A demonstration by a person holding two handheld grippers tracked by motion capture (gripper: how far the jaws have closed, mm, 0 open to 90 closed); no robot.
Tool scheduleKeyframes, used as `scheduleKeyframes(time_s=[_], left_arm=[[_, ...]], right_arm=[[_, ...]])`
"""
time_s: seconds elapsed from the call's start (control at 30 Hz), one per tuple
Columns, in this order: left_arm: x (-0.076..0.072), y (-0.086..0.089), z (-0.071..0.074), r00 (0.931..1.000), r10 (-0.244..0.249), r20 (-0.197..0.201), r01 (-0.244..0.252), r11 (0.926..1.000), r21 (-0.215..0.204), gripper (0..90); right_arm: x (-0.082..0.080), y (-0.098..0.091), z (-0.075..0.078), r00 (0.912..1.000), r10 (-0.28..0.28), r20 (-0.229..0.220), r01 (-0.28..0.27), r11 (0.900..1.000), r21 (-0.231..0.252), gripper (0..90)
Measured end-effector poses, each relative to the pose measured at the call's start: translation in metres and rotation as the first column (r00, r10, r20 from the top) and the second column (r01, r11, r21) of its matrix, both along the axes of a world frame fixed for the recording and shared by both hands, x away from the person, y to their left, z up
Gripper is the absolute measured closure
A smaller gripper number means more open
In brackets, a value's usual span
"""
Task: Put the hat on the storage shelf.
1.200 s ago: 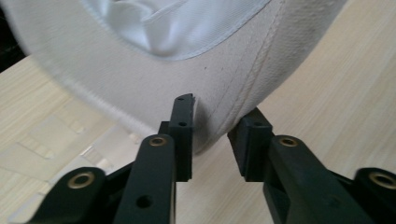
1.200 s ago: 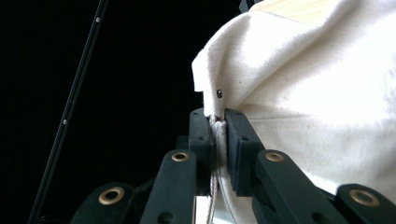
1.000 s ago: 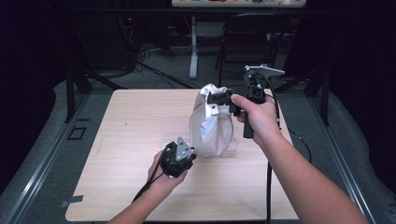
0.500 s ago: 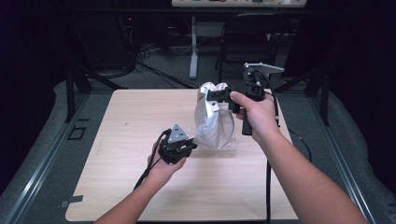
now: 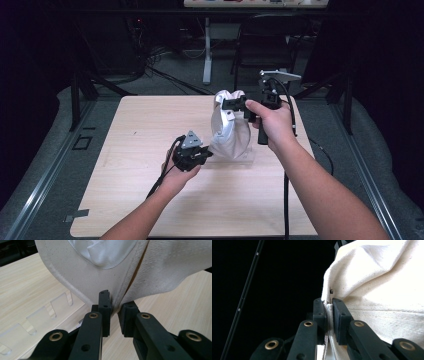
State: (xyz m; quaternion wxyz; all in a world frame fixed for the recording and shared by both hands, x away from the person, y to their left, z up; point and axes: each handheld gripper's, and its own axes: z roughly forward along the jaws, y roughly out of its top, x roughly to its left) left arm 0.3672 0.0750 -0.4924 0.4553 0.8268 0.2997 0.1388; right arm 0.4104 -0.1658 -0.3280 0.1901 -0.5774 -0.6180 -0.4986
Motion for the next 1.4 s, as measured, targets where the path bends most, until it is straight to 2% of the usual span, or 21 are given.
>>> scheduleKeyframes(time_s=[0.17,0.27,0.47,0.6,0.83,0.97,1.13,1.27,1.4], left_arm=[[0.002,0.001,-0.005,0.9999,0.002,-0.012,-0.002,1.0000,-0.004,81.8],[0.004,0.002,-0.007,0.9997,0.006,-0.023,-0.007,0.9996,-0.029,81.8],[0.005,0.004,-0.009,0.9999,0.002,-0.014,-0.002,0.9996,-0.029,82.0],[0.005,0.008,-0.008,0.9997,0.006,-0.024,-0.006,0.9993,-0.037,82.0],[0.000,0.010,-0.013,0.9998,0.011,-0.015,-0.012,0.9991,-0.040,82.8],[0.003,0.011,-0.018,0.9993,0.001,-0.039,-0.003,0.9987,-0.051,82.5],[0.003,0.012,-0.023,0.9989,0.015,-0.044,-0.018,0.9983,-0.056,82.5],[0.001,0.011,-0.024,0.9988,0.030,-0.039,-0.032,0.9987,-0.040,83.0],[-0.004,0.008,-0.022,0.9993,0.035,-0.014,-0.035,0.9994,-0.001,80.5]], right_arm=[[0.003,0.002,-0.006,1.0000,0.002,-0.009,-0.002,1.0000,-0.006,81.8],[0.005,0.003,-0.011,0.9999,0.001,-0.013,-0.001,1.0000,-0.004,81.8],[0.006,0.005,-0.013,0.9999,0.006,-0.013,-0.006,0.9999,-0.012,81.8],[0.006,0.007,-0.014,0.9999,0.009,-0.014,-0.009,0.9999,-0.004,81.8],[0.005,0.011,-0.016,0.9996,0.022,-0.019,-0.022,0.9997,-0.006,81.8],[0.003,0.012,-0.017,0.9994,0.027,-0.021,-0.027,0.9996,-0.009,81.8],[0.004,0.010,-0.020,0.9993,0.031,-0.022,-0.031,0.9994,-0.017,81.9],[0.005,0.009,-0.022,0.9995,0.020,-0.024,-0.021,0.9997,-0.016,81.8],[0.005,0.009,-0.023,0.9995,0.022,-0.024,-0.023,0.9995,-0.020,81.8]])
